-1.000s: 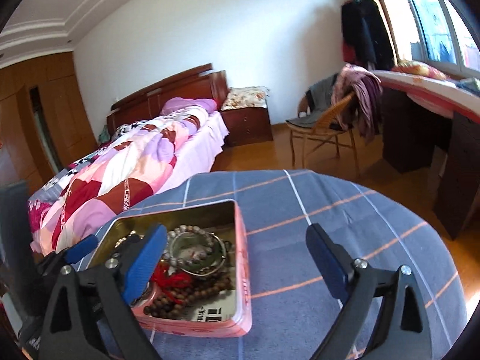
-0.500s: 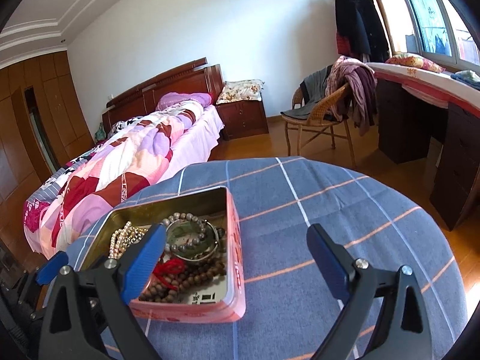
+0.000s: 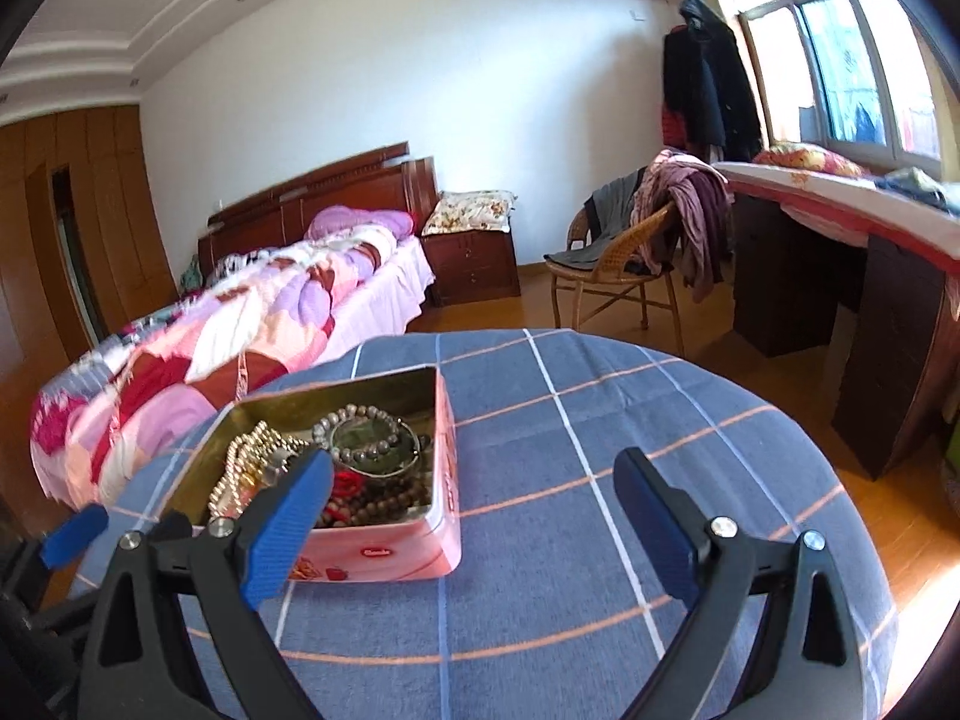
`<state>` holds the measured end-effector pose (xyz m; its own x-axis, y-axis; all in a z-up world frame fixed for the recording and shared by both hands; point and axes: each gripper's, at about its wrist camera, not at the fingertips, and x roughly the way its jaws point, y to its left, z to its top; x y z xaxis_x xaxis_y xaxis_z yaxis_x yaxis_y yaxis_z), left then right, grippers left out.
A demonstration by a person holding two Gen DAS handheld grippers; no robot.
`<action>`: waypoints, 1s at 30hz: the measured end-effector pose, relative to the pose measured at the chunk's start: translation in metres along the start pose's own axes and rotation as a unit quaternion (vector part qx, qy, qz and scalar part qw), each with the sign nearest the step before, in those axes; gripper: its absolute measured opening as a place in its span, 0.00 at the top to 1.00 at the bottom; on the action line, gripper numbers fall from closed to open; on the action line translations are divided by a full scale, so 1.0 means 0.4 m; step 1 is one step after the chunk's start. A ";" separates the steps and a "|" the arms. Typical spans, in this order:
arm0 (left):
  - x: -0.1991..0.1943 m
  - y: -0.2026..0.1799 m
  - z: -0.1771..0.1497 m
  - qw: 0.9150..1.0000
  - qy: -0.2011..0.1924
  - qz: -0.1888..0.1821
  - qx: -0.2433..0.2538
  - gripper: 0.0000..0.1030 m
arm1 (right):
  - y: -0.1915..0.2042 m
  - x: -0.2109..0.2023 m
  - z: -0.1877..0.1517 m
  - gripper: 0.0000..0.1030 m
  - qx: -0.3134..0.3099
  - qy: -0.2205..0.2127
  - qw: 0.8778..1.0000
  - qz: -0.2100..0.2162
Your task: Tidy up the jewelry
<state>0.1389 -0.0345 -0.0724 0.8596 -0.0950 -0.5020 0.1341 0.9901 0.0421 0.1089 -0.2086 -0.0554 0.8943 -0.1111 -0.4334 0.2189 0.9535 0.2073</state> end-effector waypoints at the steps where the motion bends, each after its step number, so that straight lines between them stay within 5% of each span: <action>1: -0.006 0.000 -0.001 1.000 -0.001 0.001 0.001 0.26 | -0.005 0.000 -0.002 0.06 0.007 0.005 1.000 0.003; 8: -0.029 0.008 -0.035 0.999 0.029 -0.008 -0.015 0.26 | -0.026 -0.051 -0.018 0.03 0.036 0.013 0.999 0.007; 19: -0.106 0.011 -0.051 1.000 0.031 -0.004 -0.004 0.26 | 0.007 -0.140 -0.052 0.02 -0.008 0.013 1.000 0.011; 30: -0.196 0.041 -0.018 1.000 0.011 0.002 -0.028 0.25 | 0.052 -0.251 -0.007 0.00 -0.033 -0.048 0.998 0.019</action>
<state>0.0700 -0.0101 -0.0386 0.8488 -0.0892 -0.5211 0.1027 0.9947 -0.0031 0.0226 -0.1766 -0.0100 0.9355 -0.0970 -0.3396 0.1598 0.9738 0.1619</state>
